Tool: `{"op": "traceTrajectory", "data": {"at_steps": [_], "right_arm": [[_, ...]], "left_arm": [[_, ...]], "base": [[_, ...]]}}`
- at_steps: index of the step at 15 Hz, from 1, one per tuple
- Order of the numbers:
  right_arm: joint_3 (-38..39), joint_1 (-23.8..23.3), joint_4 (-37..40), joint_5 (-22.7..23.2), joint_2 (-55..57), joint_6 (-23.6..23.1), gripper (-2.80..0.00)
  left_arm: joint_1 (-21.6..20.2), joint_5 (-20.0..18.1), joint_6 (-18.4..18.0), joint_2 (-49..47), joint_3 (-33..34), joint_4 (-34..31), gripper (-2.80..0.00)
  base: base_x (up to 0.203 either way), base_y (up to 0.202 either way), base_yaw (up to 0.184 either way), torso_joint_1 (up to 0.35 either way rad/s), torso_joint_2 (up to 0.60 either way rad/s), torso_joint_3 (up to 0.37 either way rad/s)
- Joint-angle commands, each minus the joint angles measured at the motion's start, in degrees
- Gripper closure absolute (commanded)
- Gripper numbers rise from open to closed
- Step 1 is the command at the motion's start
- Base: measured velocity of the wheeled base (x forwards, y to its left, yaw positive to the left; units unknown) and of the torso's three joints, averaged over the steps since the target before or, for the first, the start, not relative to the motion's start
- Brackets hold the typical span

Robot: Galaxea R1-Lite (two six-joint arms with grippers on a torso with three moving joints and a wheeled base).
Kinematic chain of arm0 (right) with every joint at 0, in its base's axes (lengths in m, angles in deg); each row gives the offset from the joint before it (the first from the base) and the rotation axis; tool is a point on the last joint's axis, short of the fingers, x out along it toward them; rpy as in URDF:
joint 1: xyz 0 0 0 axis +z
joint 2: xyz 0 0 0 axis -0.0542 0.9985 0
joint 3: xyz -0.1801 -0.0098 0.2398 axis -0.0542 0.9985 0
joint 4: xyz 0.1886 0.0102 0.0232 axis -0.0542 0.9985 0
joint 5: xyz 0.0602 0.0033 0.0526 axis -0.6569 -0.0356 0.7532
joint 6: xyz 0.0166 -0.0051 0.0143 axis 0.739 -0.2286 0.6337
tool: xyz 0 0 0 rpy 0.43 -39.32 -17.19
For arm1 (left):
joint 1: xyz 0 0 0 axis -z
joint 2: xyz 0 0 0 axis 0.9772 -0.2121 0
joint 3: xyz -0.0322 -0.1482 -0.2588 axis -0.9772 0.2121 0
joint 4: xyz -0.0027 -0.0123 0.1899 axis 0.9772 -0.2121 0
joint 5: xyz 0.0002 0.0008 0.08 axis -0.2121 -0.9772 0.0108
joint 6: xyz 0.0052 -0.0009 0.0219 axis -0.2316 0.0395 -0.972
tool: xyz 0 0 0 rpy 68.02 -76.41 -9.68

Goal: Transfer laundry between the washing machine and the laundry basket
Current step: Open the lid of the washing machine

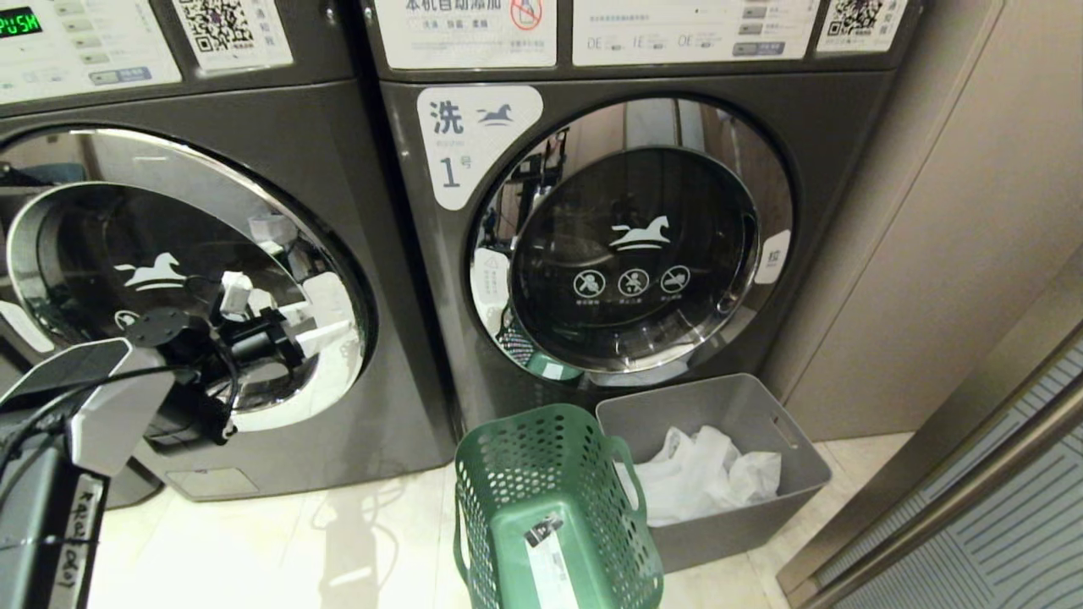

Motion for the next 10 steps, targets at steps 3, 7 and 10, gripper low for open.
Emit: {"op": "traceTrajectory", "data": {"at_steps": [3,7,10], "right_arm": [[0.0,0.01,-0.02,-0.02,0.0,0.0,0.0],[0.0,0.01,-0.02,-0.02,0.0,0.0,0.0],[0.0,0.01,-0.02,-0.02,0.0,0.0,0.0]], "left_arm": [[-2.39,1.26,0.09,1.26,1.58,0.21,-2.8],[-6.87,-0.09,0.0,1.78,2.65,0.38,-2.8],[-10.33,-0.75,-0.03,1.95,2.65,0.39,-2.8]], "base": [[0.0,0.0,0.0,0.0,0.0,0.0],[0.0,0.0,0.0,0.0,0.0,0.0],[0.0,0.0,0.0,0.0,0.0,0.0]]}}
